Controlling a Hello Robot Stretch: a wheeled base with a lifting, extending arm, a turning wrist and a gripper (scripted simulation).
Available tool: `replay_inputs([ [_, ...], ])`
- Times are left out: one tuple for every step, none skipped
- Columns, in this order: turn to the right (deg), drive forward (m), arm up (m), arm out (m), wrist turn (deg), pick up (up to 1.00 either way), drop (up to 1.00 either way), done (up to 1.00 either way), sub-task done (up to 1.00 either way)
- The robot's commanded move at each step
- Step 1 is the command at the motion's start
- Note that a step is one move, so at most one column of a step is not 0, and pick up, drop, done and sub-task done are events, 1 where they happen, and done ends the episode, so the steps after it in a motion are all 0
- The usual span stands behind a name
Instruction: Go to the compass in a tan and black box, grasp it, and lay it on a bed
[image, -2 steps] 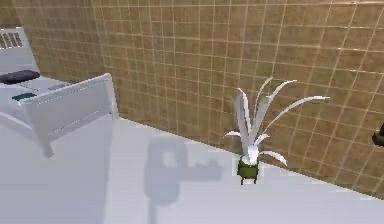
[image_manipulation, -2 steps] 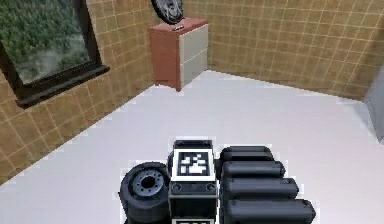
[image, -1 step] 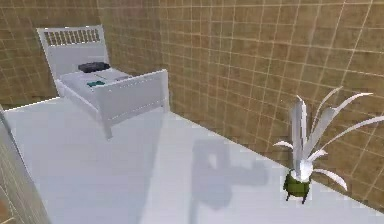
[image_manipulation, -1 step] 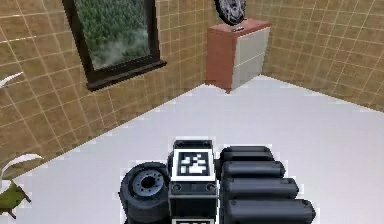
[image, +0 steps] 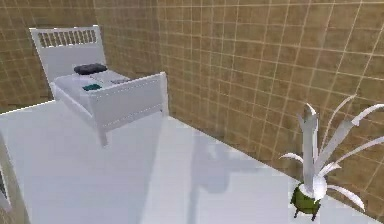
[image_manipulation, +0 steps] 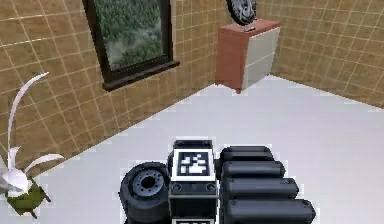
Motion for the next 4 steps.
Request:
replay_inputs([
  [0.0,0.30,0.00,0.00,0.0,0.00,0.00,0.00,0.00],
  [-45.0,0.00,0.00,0.00,0.0,0.00,0.00,0.00,0.00],
  [0.0,1.00,0.00,0.00,0.0,0.00,0.00,0.00,0.00],
  [0.0,1.00,0.00,0.00,0.0,0.00,0.00,0.00,0.00],
])
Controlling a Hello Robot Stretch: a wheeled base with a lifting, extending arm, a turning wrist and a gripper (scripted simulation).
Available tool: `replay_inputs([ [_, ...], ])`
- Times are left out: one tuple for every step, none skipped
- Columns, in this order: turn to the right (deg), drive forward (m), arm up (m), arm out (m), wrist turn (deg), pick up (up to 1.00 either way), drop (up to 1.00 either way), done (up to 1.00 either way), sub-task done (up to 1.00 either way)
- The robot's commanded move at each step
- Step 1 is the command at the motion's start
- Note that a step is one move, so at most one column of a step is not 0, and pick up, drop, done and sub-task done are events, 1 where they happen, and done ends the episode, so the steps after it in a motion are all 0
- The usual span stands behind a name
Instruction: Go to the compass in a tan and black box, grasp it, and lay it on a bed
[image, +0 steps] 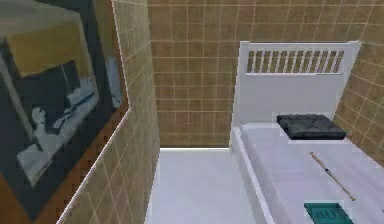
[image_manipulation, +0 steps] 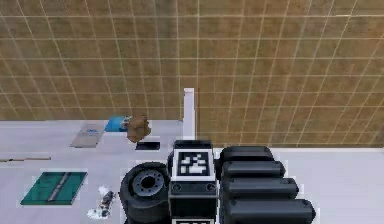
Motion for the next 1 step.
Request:
replay_inputs([
  [0.0,0.90,0.00,0.00,0.0,0.00,0.00,0.00,0.00],
])
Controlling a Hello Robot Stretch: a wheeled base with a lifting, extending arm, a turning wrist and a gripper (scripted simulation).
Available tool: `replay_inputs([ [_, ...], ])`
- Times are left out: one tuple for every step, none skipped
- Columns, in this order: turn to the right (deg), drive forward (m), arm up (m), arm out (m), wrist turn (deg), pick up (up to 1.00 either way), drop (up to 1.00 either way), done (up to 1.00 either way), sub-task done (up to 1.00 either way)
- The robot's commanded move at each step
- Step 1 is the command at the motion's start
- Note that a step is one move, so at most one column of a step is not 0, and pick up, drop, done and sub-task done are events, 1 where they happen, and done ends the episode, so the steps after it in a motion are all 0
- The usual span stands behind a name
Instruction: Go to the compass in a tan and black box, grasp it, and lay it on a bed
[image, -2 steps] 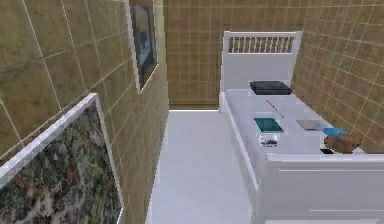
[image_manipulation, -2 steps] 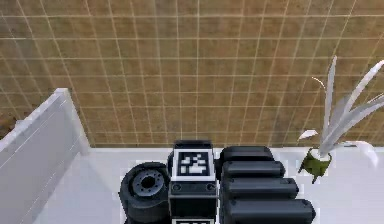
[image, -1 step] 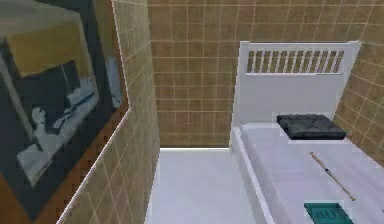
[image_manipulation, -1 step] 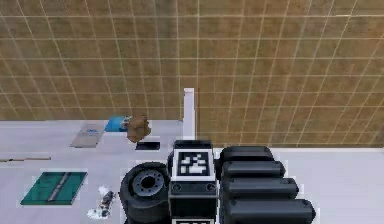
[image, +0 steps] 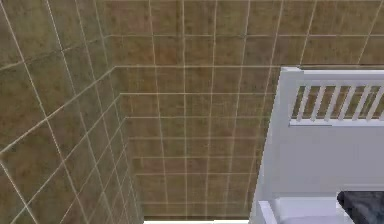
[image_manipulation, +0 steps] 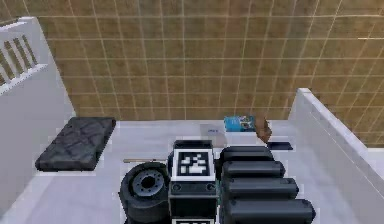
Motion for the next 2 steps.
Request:
replay_inputs([
  [45.0,0.00,0.00,0.00,0.0,0.00,0.00,0.00,0.00],
  [42.0,0.00,0.00,0.00,0.0,0.00,0.00,0.00,0.00],
])
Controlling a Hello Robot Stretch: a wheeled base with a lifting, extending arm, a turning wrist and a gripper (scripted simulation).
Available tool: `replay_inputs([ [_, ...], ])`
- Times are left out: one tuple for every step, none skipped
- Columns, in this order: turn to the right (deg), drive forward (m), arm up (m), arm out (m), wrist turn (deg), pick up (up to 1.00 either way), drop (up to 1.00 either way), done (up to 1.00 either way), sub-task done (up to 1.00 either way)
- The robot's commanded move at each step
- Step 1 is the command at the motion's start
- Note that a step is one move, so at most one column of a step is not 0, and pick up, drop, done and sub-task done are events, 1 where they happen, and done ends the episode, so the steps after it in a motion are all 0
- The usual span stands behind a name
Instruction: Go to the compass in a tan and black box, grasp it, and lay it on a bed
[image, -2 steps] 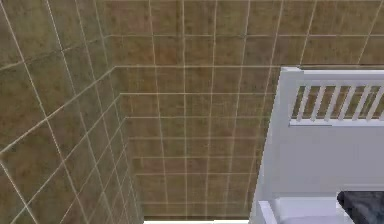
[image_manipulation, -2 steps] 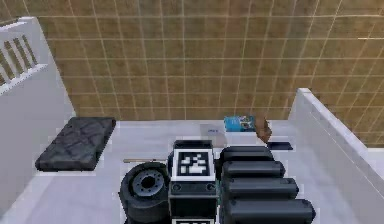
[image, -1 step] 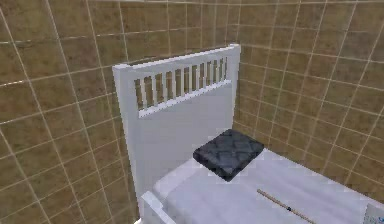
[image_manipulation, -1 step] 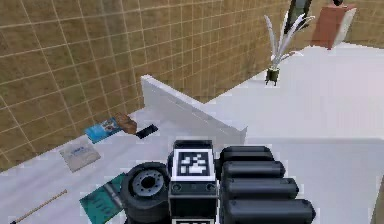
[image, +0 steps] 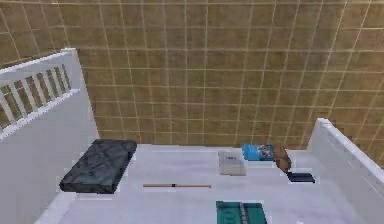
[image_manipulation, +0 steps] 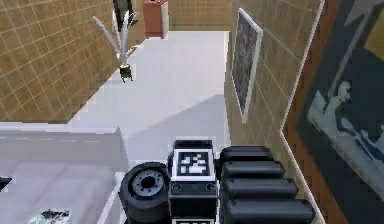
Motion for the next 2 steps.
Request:
replay_inputs([
  [-45.0,0.00,0.00,0.00,0.0,0.00,0.00,0.00,0.00],
  [-24.0,0.00,0.00,0.00,0.0,0.00,0.00,0.00,0.00],
])
